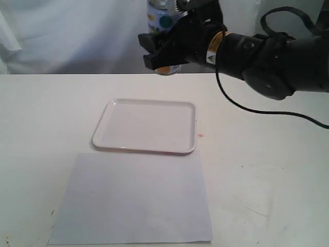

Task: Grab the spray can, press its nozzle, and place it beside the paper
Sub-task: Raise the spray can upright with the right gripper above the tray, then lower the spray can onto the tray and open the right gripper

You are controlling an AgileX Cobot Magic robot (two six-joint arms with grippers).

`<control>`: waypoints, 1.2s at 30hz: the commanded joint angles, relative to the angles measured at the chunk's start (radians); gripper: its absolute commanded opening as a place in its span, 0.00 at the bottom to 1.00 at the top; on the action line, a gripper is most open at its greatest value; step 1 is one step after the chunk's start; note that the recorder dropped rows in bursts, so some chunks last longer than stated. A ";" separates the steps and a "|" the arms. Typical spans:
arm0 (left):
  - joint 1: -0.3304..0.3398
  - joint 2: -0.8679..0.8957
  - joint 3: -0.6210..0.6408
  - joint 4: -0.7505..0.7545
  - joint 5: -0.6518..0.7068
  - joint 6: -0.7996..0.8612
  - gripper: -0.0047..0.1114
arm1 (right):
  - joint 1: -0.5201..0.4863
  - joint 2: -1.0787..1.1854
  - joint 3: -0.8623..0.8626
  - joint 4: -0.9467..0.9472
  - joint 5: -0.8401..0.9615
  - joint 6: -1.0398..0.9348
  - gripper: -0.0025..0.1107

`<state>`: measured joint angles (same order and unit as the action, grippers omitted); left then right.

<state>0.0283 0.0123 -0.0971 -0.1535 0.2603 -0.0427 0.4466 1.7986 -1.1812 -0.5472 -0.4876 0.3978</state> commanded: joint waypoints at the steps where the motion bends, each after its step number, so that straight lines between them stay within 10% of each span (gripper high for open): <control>1: 0.002 0.000 0.003 0.004 -0.021 -0.006 0.04 | -0.070 0.035 -0.003 -0.045 -0.202 0.054 0.02; 10: 0.002 0.000 0.003 0.004 -0.021 -0.006 0.04 | -0.128 0.245 -0.019 -0.085 -0.404 0.085 0.02; 36: 0.002 0.000 0.003 0.004 -0.021 -0.006 0.04 | -0.128 0.557 -0.260 -0.281 -0.271 0.111 0.02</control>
<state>0.0283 0.0123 -0.0971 -0.1512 0.2537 -0.0427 0.3247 2.3689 -1.4282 -0.8298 -0.7369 0.5045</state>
